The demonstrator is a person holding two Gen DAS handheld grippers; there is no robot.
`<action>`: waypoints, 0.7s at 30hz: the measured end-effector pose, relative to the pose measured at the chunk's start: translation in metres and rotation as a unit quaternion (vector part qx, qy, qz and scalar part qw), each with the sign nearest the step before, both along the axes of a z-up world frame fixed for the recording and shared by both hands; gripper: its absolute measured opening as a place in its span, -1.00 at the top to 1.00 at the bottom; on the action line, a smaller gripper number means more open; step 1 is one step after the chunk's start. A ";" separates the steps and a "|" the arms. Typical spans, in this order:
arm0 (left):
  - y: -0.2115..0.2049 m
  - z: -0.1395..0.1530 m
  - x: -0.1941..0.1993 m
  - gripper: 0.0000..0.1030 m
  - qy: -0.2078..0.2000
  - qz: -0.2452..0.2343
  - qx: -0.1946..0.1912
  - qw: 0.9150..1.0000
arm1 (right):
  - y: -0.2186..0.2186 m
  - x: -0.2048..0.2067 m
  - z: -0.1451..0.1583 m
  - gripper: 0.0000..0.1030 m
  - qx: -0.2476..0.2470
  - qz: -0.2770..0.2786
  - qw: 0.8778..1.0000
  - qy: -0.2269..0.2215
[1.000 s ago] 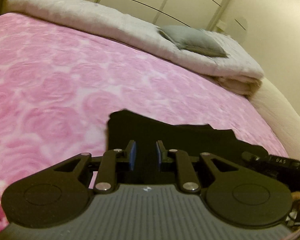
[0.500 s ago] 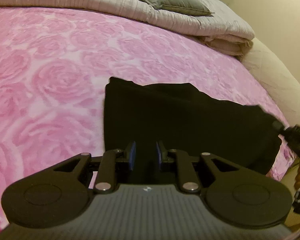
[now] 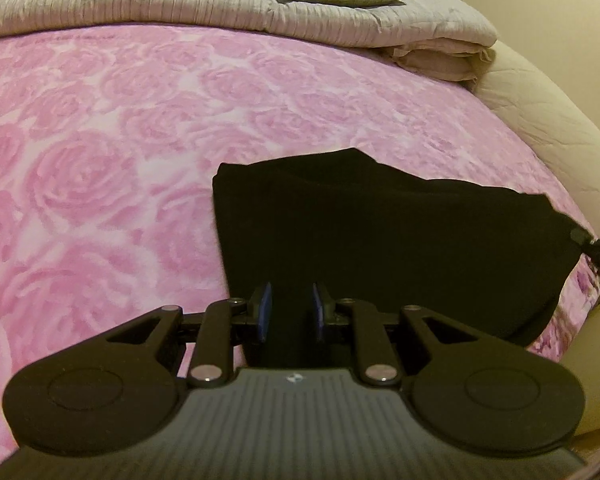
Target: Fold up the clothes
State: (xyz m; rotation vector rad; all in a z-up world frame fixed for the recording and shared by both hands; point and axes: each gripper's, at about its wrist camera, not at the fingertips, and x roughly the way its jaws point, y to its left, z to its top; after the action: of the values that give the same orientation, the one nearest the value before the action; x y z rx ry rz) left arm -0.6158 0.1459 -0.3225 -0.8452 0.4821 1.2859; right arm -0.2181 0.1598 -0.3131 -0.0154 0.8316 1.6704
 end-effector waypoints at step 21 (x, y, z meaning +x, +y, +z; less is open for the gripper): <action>-0.020 -0.006 0.024 0.68 0.039 -0.022 0.002 0.999 | -0.021 -0.020 0.015 0.60 0.013 -0.032 0.982 -0.184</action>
State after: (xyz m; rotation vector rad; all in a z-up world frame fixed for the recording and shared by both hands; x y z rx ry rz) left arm -0.5920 0.1264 -0.3286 -0.7785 0.5569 1.2817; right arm -0.2383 0.1389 -0.2981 -0.2686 0.5238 1.5551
